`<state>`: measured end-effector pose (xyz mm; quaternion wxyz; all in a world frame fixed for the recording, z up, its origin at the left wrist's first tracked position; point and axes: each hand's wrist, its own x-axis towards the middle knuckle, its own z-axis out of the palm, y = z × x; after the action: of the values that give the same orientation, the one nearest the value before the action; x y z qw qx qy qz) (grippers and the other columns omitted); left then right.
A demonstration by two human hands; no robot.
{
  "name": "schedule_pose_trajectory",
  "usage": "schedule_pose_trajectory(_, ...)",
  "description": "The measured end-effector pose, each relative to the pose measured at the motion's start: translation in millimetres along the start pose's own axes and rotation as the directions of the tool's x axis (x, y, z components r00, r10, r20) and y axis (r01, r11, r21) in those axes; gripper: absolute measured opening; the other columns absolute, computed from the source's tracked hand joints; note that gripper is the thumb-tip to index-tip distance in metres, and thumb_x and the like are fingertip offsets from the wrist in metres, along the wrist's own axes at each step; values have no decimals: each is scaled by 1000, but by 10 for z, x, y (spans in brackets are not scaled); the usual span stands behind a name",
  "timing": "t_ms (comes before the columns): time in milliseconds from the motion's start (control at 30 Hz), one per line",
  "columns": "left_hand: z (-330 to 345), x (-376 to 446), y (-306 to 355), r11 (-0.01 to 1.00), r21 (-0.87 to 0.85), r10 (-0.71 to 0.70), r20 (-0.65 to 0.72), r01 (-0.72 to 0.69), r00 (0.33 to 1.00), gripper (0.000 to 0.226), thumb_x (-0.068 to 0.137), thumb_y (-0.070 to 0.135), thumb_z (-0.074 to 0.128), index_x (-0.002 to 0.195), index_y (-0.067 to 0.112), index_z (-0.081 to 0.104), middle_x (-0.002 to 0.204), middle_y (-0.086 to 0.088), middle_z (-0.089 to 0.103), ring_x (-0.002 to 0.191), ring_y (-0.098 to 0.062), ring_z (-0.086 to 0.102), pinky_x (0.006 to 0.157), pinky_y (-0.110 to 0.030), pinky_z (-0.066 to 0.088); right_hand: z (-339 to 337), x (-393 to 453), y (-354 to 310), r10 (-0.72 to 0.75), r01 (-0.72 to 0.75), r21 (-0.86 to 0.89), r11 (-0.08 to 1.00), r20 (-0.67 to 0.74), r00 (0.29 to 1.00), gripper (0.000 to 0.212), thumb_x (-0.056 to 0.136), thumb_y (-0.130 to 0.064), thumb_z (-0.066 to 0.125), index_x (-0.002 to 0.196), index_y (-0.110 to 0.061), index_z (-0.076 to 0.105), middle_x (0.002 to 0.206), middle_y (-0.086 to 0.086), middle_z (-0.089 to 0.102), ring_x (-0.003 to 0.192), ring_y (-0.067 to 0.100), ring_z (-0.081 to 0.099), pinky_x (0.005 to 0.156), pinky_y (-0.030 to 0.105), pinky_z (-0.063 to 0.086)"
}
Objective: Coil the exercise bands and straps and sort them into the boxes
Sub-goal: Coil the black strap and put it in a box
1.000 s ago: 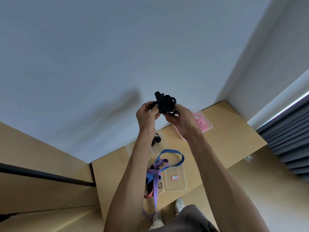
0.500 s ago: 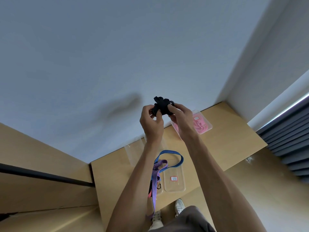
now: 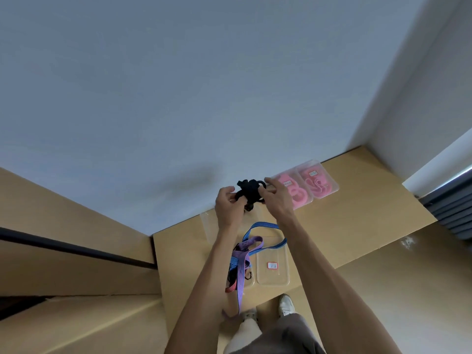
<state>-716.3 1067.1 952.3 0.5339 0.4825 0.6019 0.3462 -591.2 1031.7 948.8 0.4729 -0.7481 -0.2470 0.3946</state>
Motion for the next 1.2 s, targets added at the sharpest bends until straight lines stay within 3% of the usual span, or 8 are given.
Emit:
schedule_pose_trajectory(133,-34,18,-348,979,193,-66,-23,69,998,19,81,9,73,79,28,69,81,6,72,84,-20,69,73,-29,53,220,-25,299,102,-104,-97,990,-25,994,32,87,-14,61,117,-15,71,95,6,71,79,22,65,82,39,56)
schedule_pose_trajectory(233,-81,88,-547,966,236,-108,0,105,994,15,81,9,67,85,20,77,78,3,74,77,-19,66,68,-27,48,381,4,430,161,-162,-131,978,-20,987,36,90,-14,56,124,-16,67,105,10,70,89,28,67,85,42,56)
schedule_pose_trajectory(433,-135,473,-875,921,385,24,97,-60,995,22,83,3,65,95,13,79,73,1,70,64,-13,59,53,-10,36,693,288,576,154,-168,-268,949,-72,985,40,88,-13,50,125,-20,65,106,12,71,91,29,66,80,37,54)
schedule_pose_trajectory(600,-77,810,-1191,888,438,68,184,-144,981,14,82,0,61,84,5,73,68,-1,63,66,-22,53,61,-30,40,978,509,756,167,-194,-347,918,-106,980,34,85,-28,63,115,-13,62,98,9,65,95,31,62,85,44,53)
schedule_pose_trajectory(800,-28,1033,-1421,871,476,15,224,-123,974,34,82,-2,62,114,2,73,101,-14,74,94,-32,67,86,-41,52,1104,688,1021,205,-225,-477,850,-95,974,32,88,-27,61,114,-8,55,103,14,65,94,33,60,80,42,52)
schedule_pose_trajectory(933,8,1097,-1569,842,518,22,248,-152,969,30,80,1,63,107,6,74,97,-9,75,90,-29,66,79,-37,51,1118,723,1218,181,-181,-521,834,-52,982,33,91,-24,57,119,-10,51,99,17,65,90,36,61,72,41,51)
schedule_pose_trajectory(1033,42,1128,-1615,835,525,22,266,-164,964,30,80,0,63,106,7,75,96,-8,75,87,-28,67,77,-36,51,1037,741,1329,153,-142,-552,822,-27,988,37,91,-23,57,125,-9,52,99,20,67,89,39,62,76,47,54)
schedule_pose_trajectory(1200,177,1097,-1596,785,586,41,273,-200,961,25,84,7,62,106,9,74,96,-7,74,88,-25,65,75,-36,51,888,824,1322,-9,4,-673,740,-3,1000,33,89,-19,59,118,-4,58,92,20,67,84,39,60,75,46,49)
